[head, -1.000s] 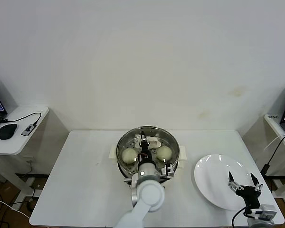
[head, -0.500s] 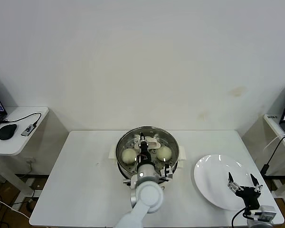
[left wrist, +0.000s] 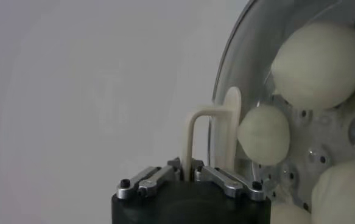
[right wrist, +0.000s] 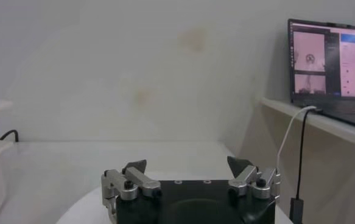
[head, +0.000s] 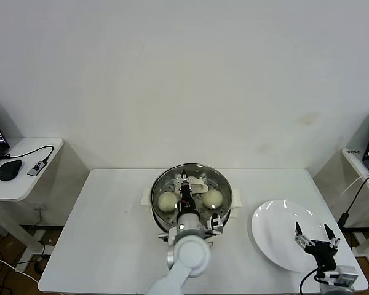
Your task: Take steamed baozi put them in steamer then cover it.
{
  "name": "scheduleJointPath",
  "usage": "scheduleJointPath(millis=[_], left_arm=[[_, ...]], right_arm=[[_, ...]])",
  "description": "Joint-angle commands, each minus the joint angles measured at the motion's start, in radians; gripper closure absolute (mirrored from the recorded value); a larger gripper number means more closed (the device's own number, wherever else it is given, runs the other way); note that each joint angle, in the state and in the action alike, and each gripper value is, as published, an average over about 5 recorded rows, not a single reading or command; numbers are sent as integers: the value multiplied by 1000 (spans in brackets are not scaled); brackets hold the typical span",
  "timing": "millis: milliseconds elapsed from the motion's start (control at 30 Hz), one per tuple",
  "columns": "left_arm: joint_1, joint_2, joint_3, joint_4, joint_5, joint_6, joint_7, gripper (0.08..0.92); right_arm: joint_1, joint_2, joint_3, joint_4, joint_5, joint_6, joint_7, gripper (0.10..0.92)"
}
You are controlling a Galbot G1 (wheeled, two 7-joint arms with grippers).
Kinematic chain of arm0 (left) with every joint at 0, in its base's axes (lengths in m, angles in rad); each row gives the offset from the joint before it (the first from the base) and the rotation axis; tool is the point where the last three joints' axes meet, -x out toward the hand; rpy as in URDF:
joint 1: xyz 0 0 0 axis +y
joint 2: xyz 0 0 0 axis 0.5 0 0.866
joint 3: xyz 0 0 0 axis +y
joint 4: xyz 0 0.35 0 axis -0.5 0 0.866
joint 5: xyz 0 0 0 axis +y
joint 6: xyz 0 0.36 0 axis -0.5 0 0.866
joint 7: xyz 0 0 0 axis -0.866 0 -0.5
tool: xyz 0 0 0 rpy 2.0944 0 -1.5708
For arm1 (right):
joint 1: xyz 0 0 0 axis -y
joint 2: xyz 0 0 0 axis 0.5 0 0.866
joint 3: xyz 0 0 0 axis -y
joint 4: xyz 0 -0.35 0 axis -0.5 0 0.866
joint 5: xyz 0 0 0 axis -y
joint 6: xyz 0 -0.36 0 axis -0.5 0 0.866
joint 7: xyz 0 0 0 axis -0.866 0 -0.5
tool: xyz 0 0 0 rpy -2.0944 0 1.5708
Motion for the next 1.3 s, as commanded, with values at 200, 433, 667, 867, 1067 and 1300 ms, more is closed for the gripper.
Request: scheduleJointPath(millis=[200,433,667,867,1067,1300], left_arm=[[71,75,33,-228,-134,-16,98,432],[104,107,20,-318,-249,-16,119,237],[116,129,-55,-401,-444,-38,76,178],[126,150,-168,-453,-718,-113,-34,177],[189,192,-298,-477,-999,-208,-145,177],[314,205,-556,-418,-1309,-438,-308,177]], right_arm=[[5,2,0,5,-5,-8,2,203],[-7,3,0,18,-5,-7,2,203],[-11,8,-8,27,-6,-4,3,203],[-17,6,-26,39,-2,8,0,203],[-28,-15,-78,47,24,14,3,203],[-37,-52,-176,61,46,33,14,203]])
